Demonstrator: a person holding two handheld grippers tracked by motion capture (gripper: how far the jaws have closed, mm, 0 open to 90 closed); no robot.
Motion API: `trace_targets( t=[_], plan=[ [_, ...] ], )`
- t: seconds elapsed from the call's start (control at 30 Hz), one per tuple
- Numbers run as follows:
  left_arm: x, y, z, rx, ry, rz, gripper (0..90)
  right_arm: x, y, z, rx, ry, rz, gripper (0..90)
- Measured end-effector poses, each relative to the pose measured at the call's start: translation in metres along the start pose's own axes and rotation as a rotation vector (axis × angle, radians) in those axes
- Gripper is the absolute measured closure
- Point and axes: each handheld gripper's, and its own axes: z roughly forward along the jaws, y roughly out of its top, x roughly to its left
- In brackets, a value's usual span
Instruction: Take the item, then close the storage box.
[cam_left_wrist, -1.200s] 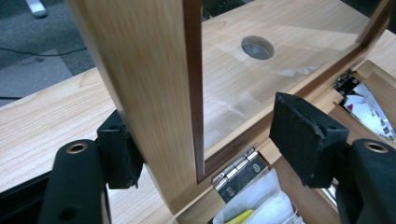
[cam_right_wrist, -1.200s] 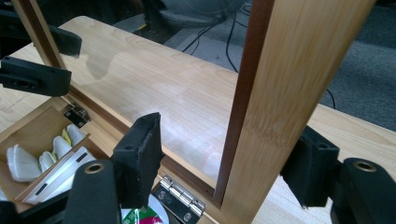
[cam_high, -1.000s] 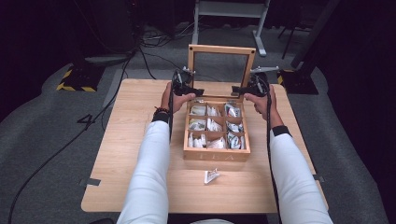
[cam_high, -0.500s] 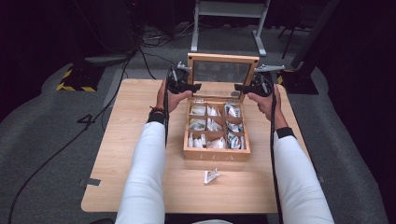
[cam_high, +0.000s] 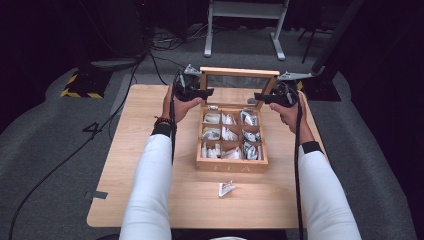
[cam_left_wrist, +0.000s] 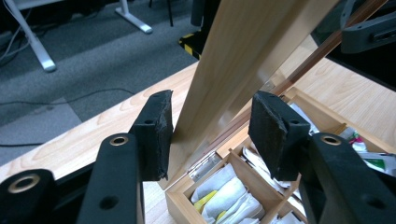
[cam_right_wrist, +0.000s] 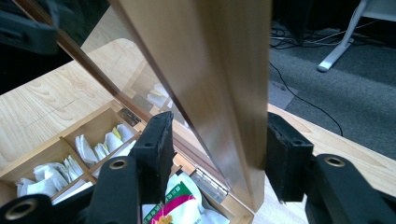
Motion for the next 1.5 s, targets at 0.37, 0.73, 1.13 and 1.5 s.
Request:
trace_targets(
  t=[0.37, 0.73, 1.13, 1.5],
  plan=[
    [-0.005, 0.002, -0.011, -0.012, -0.019, 0.034, 51.4, 0.001, -0.001, -0.012, -0.007, 0.014, -0.010, 52.5],
    [-0.011, 0.002, -0.022, -0.020, -0.010, 0.058, 53.1, 0.006, 0.001, -0.027, -0.032, 0.019, -0.033, 53.9],
    [-0.022, -0.001, -0.036, -0.009, -0.021, 0.089, 53.8, 0.015, 0.000, -0.042, -0.025, 0.029, -0.065, 55.2],
    [-0.033, -0.005, -0.051, 0.002, -0.021, 0.125, 55.0, 0.028, -0.004, -0.050, -0.006, 0.008, -0.103, 54.4]
  ],
)
